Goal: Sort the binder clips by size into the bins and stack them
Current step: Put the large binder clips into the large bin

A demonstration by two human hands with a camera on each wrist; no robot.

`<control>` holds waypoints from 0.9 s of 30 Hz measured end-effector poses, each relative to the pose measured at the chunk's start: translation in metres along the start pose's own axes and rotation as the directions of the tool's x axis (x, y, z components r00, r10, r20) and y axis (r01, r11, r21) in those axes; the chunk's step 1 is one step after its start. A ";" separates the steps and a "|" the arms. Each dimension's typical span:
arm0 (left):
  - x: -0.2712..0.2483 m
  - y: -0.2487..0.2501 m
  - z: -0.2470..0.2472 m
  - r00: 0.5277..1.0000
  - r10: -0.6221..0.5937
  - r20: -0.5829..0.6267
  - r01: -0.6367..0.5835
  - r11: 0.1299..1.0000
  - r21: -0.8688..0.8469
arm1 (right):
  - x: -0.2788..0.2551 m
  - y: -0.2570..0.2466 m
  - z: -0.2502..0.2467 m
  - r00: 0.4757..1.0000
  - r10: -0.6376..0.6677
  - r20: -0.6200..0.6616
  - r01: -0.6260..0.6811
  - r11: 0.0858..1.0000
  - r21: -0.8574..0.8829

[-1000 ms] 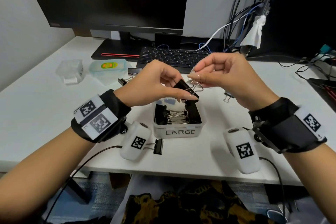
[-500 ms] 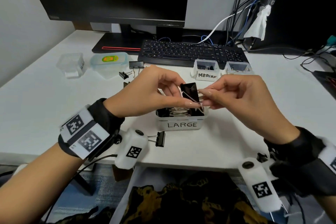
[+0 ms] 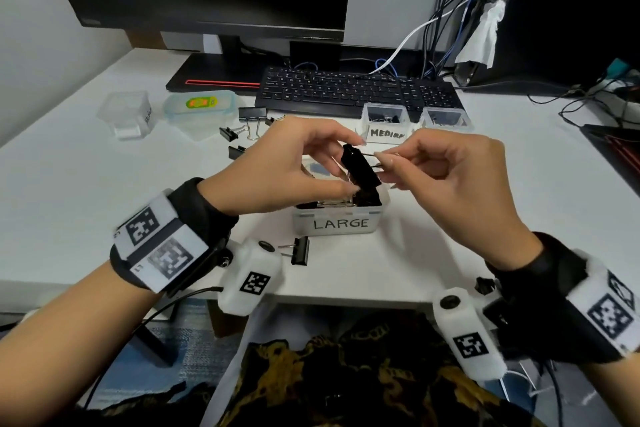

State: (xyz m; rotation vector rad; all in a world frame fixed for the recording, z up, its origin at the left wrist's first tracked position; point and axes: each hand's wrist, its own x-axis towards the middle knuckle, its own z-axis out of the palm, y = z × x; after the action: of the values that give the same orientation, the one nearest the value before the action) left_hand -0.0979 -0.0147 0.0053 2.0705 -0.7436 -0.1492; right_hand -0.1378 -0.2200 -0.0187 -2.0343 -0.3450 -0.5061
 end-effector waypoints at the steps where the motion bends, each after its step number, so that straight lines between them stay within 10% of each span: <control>1: 0.001 -0.003 0.000 1.000 -0.001 -0.002 0.001 1.000 0.019 | 0.001 0.000 -0.001 1.000 0.010 0.004 -0.010 1.000 0.025; 18: 0.001 -0.013 -0.005 0.986 0.127 0.109 -0.150 0.960 0.238 | 0.006 0.004 -0.006 0.998 0.062 -0.007 -0.059 0.980 0.192; 27: 0.003 -0.016 -0.020 0.971 0.217 0.098 -0.230 0.961 0.150 | 0.011 -0.002 -0.018 0.956 0.141 0.256 -0.230 0.904 0.360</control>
State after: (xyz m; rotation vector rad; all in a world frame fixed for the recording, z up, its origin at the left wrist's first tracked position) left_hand -0.0801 0.0047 0.0047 2.1233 -1.0645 -0.0470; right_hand -0.1325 -0.2348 -0.0038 -1.7139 -0.3492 -0.0752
